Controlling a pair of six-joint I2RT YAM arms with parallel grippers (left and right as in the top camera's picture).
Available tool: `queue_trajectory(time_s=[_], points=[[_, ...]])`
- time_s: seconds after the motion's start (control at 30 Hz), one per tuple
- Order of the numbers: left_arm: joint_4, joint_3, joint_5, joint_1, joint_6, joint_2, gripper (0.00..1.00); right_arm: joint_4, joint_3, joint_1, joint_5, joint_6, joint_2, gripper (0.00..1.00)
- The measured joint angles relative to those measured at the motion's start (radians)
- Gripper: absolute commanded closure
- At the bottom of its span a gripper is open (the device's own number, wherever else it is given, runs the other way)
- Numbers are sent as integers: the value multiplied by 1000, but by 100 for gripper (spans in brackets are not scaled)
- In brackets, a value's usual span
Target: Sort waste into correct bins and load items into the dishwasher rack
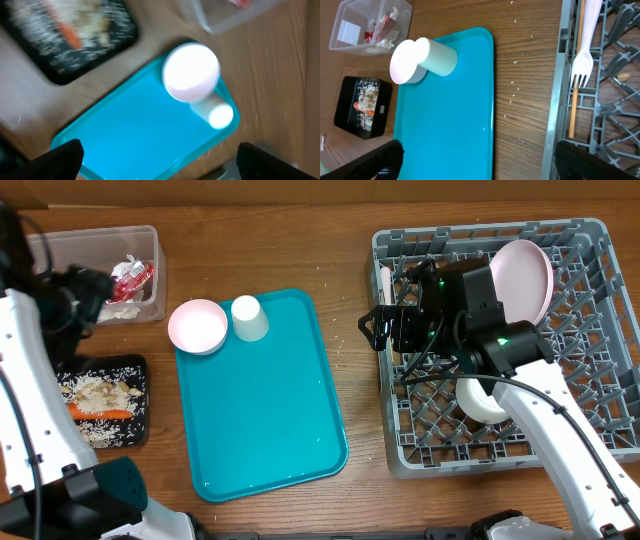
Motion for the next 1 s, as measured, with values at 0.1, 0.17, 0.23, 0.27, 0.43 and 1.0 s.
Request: queue_trajectory(time_s=[0.1, 0.17, 0.23, 0.27, 0.43, 1.0], points=[[29, -8, 9, -92, 82, 11, 0, 0, 0, 0, 0, 0, 0, 0], [52, -13, -9, -165, 116, 25, 0, 0, 0, 0, 0, 0, 0, 0], [72, -17, -42, -222, 138, 41, 0, 0, 0, 0, 0, 0, 0, 0], [81, -19, -58, -242, 143, 48, 0, 0, 0, 0, 0, 0, 0, 0], [114, -24, -124, -296, 193, 73, 0, 0, 0, 0, 0, 0, 0, 0], [151, -39, -107, -359, 620, 441, 27, 0, 0, 0, 0, 0, 0, 0]])
